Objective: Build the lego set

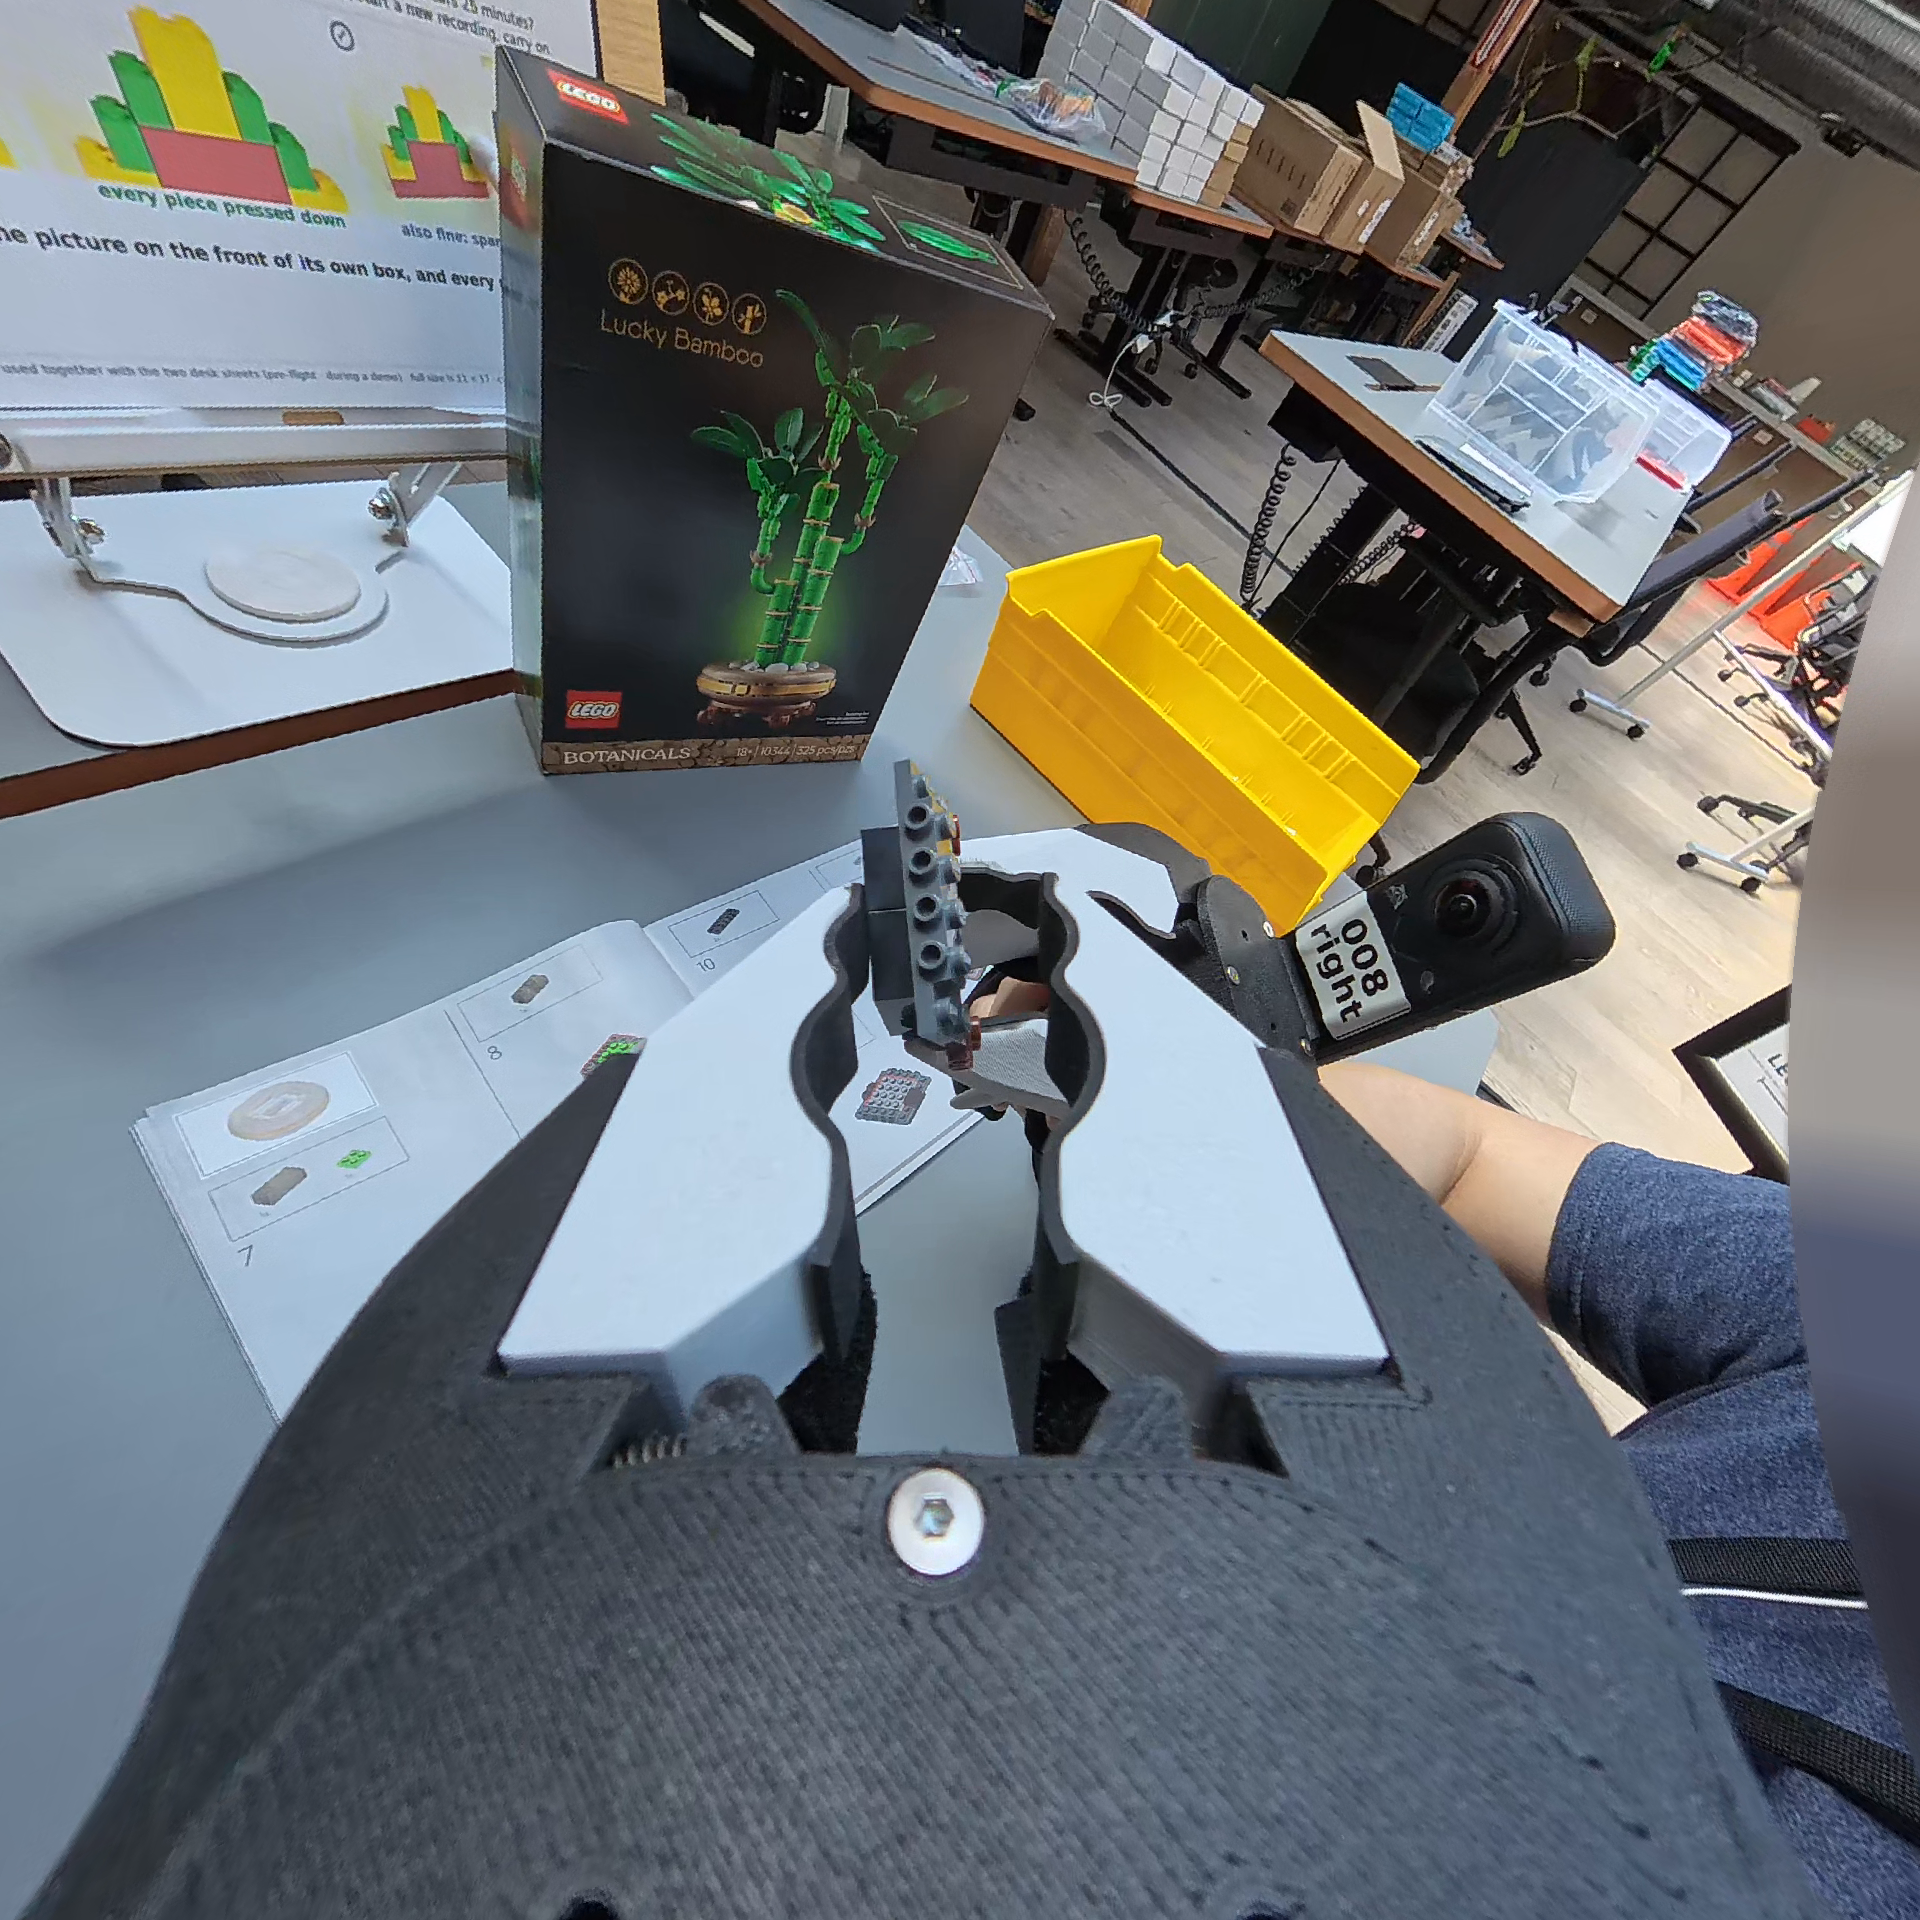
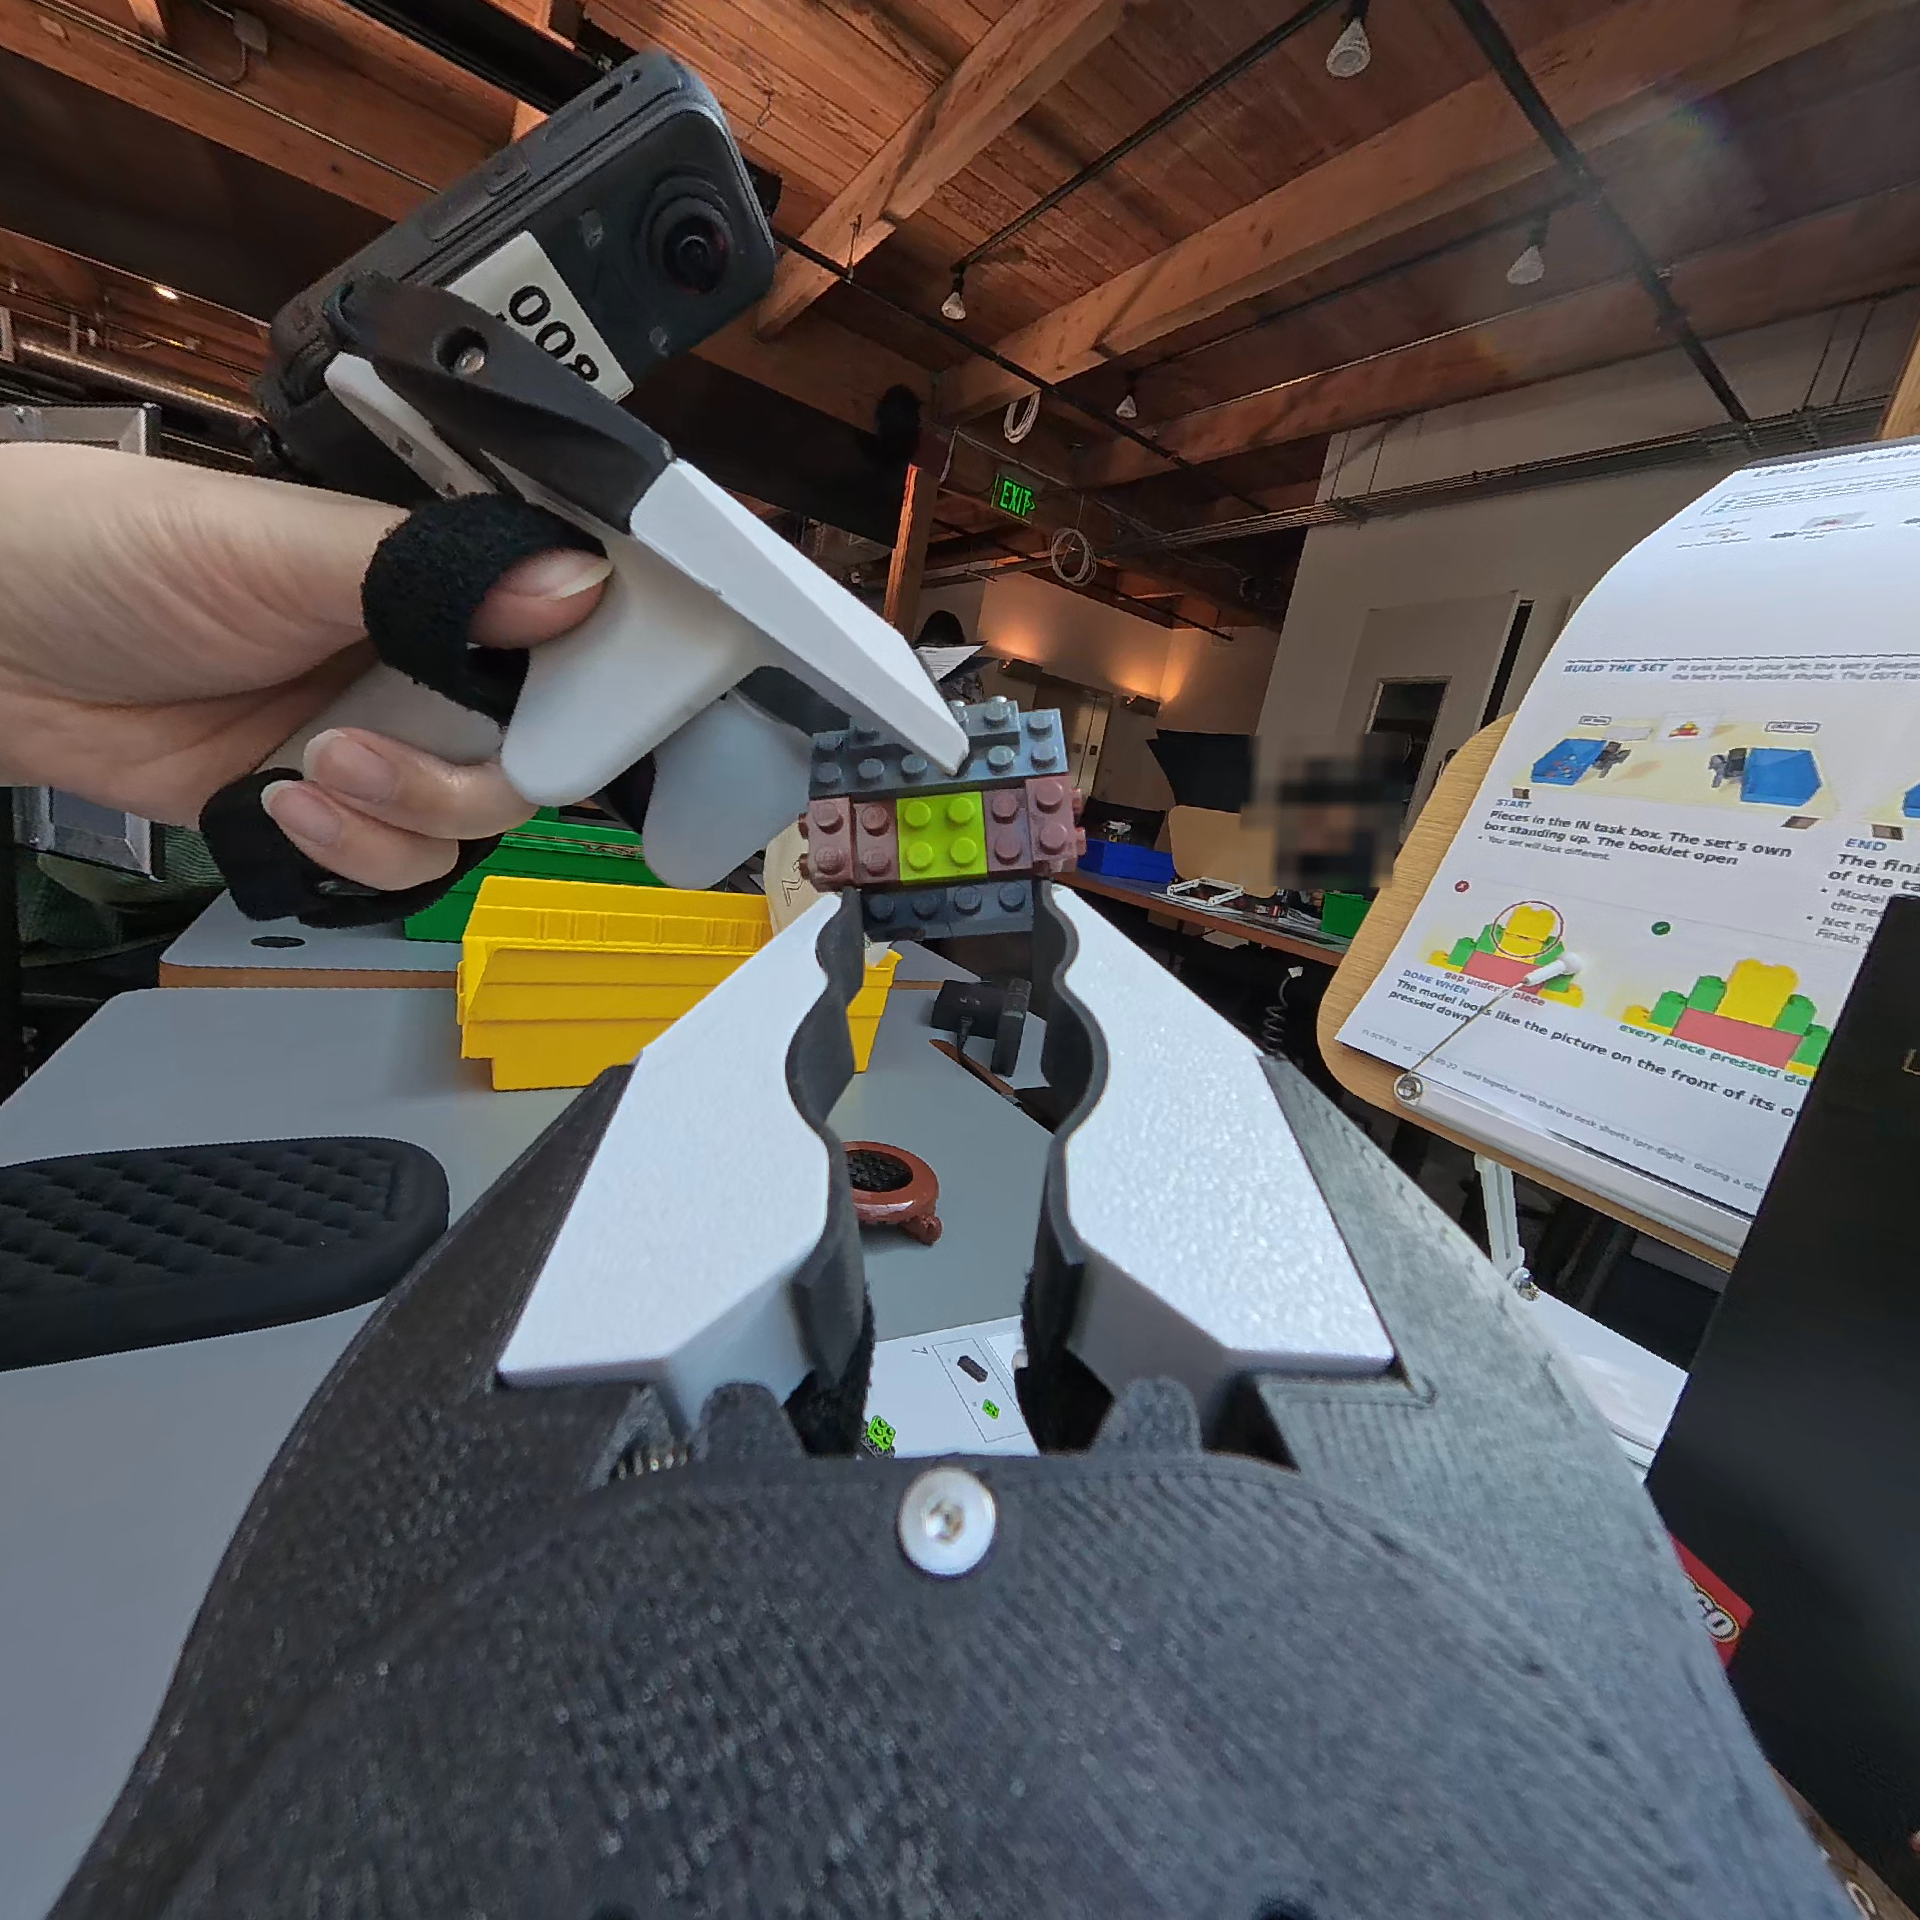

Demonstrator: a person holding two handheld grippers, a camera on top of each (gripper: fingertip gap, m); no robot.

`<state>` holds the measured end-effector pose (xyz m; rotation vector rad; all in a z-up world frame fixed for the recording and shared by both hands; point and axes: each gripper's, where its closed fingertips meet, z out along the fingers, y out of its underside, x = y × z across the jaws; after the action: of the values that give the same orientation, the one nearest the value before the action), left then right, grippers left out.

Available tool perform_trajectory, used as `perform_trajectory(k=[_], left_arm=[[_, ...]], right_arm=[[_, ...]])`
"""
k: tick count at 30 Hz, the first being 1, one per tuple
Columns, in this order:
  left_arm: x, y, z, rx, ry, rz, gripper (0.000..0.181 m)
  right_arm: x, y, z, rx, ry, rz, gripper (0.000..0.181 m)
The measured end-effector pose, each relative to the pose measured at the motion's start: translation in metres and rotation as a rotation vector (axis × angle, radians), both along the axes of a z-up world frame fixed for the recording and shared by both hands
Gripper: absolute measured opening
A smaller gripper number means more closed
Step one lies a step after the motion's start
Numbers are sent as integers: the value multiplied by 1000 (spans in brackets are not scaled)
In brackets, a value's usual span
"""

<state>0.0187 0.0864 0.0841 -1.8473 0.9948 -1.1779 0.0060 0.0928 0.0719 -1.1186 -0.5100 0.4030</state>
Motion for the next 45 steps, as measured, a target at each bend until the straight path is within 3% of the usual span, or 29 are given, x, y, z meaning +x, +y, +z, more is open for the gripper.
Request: perform_trajectory(k=[11, 45], left_arm=[[-3, 4, -1, 51, 24, 22, 15], [13, 11, 0, 268, 15, 94, 15]], right_arm=[[0, -2, 3, 14, 1, -2, 32], [13, 2, 5, 5, 29, -109, 31]])
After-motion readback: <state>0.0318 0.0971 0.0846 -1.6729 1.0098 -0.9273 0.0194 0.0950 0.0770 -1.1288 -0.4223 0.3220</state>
